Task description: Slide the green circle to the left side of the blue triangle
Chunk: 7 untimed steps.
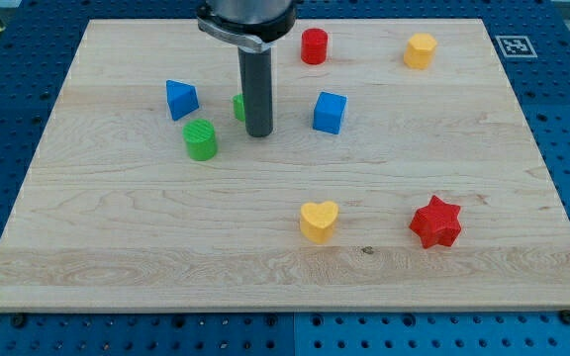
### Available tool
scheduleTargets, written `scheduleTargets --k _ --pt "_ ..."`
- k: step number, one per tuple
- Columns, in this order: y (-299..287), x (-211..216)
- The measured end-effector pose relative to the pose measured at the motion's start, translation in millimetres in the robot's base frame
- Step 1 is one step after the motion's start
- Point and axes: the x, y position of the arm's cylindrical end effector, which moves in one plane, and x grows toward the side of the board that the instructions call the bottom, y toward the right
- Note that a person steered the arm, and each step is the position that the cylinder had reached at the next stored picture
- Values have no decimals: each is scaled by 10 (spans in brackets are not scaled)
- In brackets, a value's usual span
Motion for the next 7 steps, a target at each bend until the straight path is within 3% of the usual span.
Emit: scheduleTargets --k 4,7 --pt "-181 367" --pt "-822 305"
